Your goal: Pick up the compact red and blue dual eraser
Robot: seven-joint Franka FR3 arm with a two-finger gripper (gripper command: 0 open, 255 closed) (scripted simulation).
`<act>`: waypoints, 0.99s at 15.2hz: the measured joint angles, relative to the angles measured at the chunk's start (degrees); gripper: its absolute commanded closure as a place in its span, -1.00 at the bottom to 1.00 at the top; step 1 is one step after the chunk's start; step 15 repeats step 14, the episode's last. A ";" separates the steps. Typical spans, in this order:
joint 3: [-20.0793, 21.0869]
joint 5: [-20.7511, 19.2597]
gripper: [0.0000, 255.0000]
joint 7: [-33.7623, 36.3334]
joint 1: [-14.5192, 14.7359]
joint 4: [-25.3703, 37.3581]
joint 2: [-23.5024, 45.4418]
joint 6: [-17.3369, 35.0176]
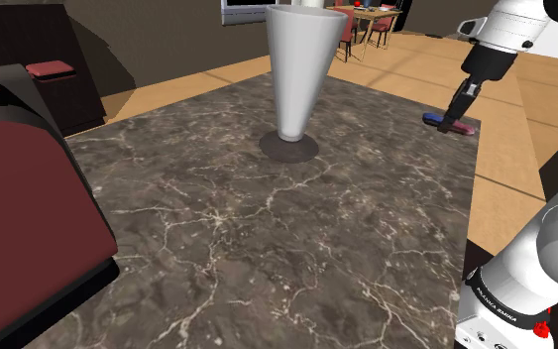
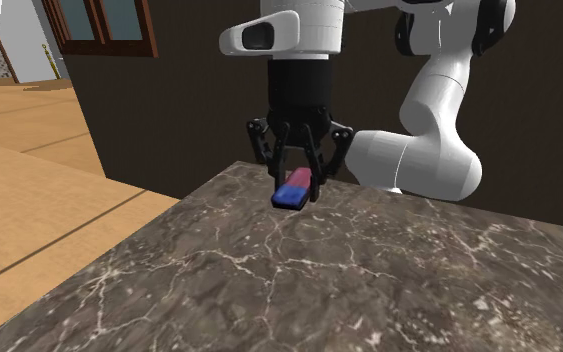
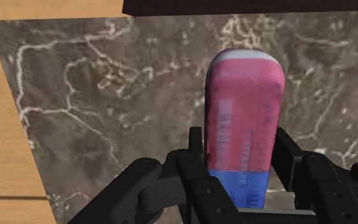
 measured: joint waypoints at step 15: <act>1.26 1.35 1.00 0.23 0.85 11.66 2.62 -9.17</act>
